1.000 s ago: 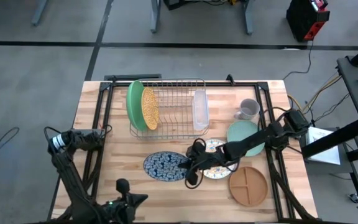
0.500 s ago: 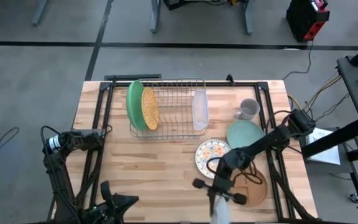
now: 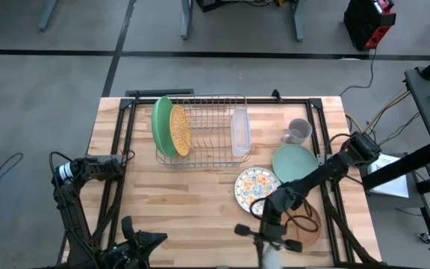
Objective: Sort dishes
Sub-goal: Put the blue patterned plate in the dish rack, then put the white patterned plate in the dish rack
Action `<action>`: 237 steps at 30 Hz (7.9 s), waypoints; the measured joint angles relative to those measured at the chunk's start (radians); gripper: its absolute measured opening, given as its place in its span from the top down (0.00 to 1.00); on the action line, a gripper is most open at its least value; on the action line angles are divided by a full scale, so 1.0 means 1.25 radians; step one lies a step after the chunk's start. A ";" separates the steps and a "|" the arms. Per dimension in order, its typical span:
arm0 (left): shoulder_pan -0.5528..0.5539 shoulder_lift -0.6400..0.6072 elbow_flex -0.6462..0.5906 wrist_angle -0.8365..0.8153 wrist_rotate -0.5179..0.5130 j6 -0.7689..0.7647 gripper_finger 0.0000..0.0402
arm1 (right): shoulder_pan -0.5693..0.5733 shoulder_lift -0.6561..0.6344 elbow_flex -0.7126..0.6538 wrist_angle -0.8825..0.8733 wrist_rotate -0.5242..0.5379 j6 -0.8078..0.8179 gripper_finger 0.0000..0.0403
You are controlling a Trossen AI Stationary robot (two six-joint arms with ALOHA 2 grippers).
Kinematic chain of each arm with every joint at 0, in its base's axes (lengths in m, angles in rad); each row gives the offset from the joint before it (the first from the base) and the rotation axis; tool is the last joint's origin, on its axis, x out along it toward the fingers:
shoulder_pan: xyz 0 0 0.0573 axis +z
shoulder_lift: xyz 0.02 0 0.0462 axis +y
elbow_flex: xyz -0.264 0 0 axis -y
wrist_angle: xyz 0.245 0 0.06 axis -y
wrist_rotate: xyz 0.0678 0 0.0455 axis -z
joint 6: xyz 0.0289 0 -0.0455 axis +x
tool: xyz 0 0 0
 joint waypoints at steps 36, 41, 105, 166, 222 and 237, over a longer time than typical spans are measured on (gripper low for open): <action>0.008 -0.068 -0.027 -0.174 0.048 -0.027 1.00 | -0.403 -0.152 0.499 -1.262 0.935 -1.033 0.98; 0.033 -0.139 -0.132 -0.174 0.036 -0.086 1.00 | -0.474 -0.101 0.540 -1.255 0.936 -1.152 0.98; 0.117 -0.410 -0.546 -0.140 -0.109 -0.354 1.00 | -0.571 0.349 0.809 -1.194 0.867 -1.545 0.97; 0.117 -0.409 -0.545 -0.134 -0.083 -0.354 1.00 | -0.581 0.317 0.808 -1.125 1.017 -1.350 0.72; 0.351 -0.383 -0.419 0.632 0.412 0.397 1.00 | -0.258 -0.216 -0.186 -1.104 0.636 0.355 1.00; 0.355 -0.228 -0.378 0.697 0.381 0.392 1.00 | -0.154 -0.003 -0.184 -0.737 0.641 0.348 1.00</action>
